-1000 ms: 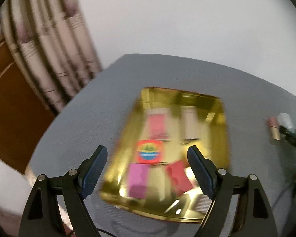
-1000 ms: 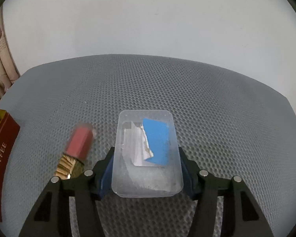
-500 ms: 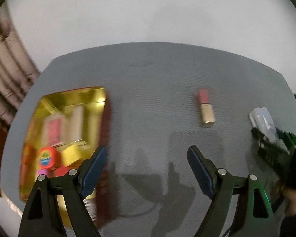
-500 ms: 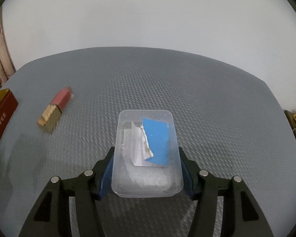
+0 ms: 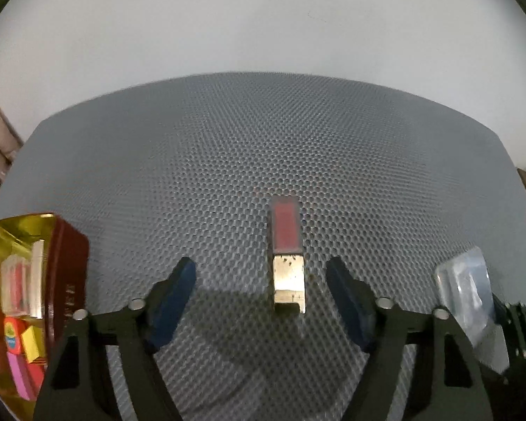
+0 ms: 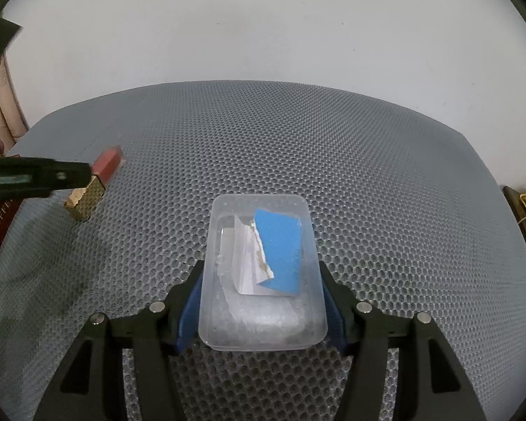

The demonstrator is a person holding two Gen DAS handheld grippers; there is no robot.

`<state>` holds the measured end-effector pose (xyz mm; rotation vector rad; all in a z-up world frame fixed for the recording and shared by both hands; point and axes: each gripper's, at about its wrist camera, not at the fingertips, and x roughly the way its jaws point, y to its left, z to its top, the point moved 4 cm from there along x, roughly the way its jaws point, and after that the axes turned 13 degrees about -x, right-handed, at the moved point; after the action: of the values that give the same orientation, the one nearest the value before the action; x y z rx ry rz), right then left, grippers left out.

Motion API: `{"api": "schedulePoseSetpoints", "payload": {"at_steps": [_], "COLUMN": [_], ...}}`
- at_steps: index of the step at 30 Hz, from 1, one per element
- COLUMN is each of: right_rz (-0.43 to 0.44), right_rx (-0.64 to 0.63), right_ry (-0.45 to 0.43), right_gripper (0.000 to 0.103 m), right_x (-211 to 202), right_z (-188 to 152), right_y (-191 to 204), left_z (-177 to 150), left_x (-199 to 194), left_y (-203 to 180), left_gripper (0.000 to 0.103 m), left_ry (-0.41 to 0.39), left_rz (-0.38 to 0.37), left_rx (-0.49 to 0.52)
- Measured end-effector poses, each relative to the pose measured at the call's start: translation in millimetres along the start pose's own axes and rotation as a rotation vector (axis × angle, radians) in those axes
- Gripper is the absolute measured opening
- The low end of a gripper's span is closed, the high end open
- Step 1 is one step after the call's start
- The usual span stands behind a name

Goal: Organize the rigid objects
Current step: 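Grasp the lipstick with the left gripper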

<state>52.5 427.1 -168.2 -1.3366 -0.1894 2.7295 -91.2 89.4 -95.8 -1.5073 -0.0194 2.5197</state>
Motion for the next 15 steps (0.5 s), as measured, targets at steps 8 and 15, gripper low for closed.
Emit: {"api": "schedulePoseSetpoints", "payload": {"at_steps": [8,15], "right_rz": [0.012,0.011], "right_rx": [0.01,0.009], "right_ry": [-0.002,-0.002], "right_gripper": [0.061,0.062], "right_x": [9.8,6.6], "right_z": [23.6,16.4], "right_y": [-2.9,-24.3], "left_z": [1.9,2.4], "left_x": [22.4,24.7], "left_y": [-11.6,-15.6], "left_gripper": [0.041,0.017], "left_ry": [0.021,0.008], "left_rz": [-0.01,-0.018], "left_rx": [0.0,-0.011]}}
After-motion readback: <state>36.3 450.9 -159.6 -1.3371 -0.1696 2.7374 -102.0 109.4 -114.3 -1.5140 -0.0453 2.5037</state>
